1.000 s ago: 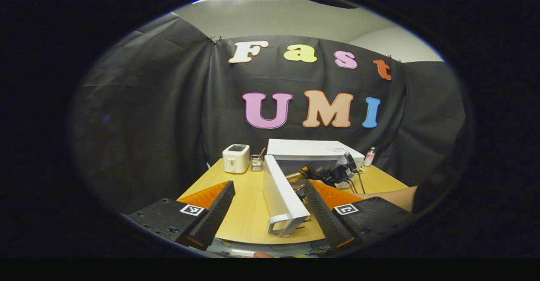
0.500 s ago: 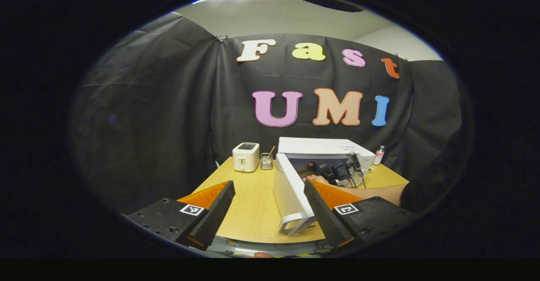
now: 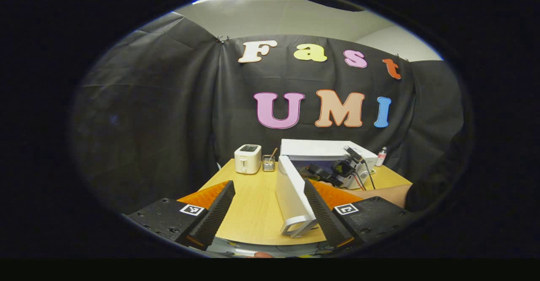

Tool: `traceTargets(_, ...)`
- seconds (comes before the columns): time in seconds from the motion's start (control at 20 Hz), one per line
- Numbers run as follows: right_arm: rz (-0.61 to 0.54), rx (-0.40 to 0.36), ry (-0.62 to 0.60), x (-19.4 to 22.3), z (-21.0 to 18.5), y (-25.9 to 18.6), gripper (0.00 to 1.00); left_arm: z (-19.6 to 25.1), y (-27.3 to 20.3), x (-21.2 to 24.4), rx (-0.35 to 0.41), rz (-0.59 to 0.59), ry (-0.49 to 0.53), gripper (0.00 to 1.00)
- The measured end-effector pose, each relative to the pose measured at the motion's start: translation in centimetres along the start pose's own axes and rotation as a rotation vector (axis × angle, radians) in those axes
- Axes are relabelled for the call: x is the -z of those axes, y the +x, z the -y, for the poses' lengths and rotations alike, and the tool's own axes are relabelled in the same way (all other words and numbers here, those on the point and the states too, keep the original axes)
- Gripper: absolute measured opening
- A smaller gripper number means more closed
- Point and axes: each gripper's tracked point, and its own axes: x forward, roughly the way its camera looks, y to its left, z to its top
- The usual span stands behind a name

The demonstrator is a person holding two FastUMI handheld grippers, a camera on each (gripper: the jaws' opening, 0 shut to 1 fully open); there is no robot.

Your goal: Open the microwave oven with the left hand, put the food in, and close the microwave oven.

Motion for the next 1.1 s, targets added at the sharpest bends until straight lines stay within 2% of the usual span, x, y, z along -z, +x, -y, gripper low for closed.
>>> traceTargets(0.2,0.019,-0.055,-0.033,-1.9,-0.5,-1.6,0.86,-0.5,-0.1,0.4,-0.011,-0.005,-0.007,0.94)
traceTargets(0.4,0.042,-0.145,-0.141,-3.2,-0.7,-4.9,0.86,-1.2,-0.1,1.1,-0.017,-0.011,0.015,0.96)
traceTargets(0.45,0.049,-0.161,-0.179,-3.6,-0.5,-5.8,0.97,-1.4,-0.3,1.3,-0.016,-0.012,0.017,0.94)
traceTargets(0.55,0.062,-0.206,-0.237,-4.4,-0.5,-8.1,0.97,-2.3,-0.5,2.1,-0.026,-0.024,0.031,0.96)
traceTargets(0.65,0.062,-0.256,-0.259,-5.4,-0.7,-11.0,0.97,-3.3,-0.6,2.7,-0.048,-0.023,0.036,0.94)
traceTargets(0.7,0.065,-0.283,-0.275,-6.0,-0.9,-12.7,0.97,-3.5,-0.6,2.9,-0.056,-0.021,0.032,0.96)
traceTargets(0.8,0.091,-0.338,-0.325,-7.8,-0.9,-15.5,0.97,-3.4,-0.6,3.1,-0.044,-0.009,0.017,0.95)
traceTargets(0.9,0.088,-0.374,-0.348,-8.9,-0.5,-18.7,0.97,-3.0,-0.3,3.6,-0.024,0.002,0.001,0.87)
traceTargets(1.0,0.072,-0.395,-0.357,-9.9,0.4,-21.7,0.86,-2.8,0.2,4.5,-0.004,0.006,0.009,0.78)
traceTargets(1.05,0.089,-0.403,-0.379,-11.1,0.9,-23.2,0.86,-2.8,0.3,5.1,0.001,0.001,0.02,0.73)
traceTargets(1.1,0.117,-0.409,-0.412,-12.1,1.3,-24.6,0.86,-2.9,0.8,6.1,-0.004,-0.015,0.031,0.73)
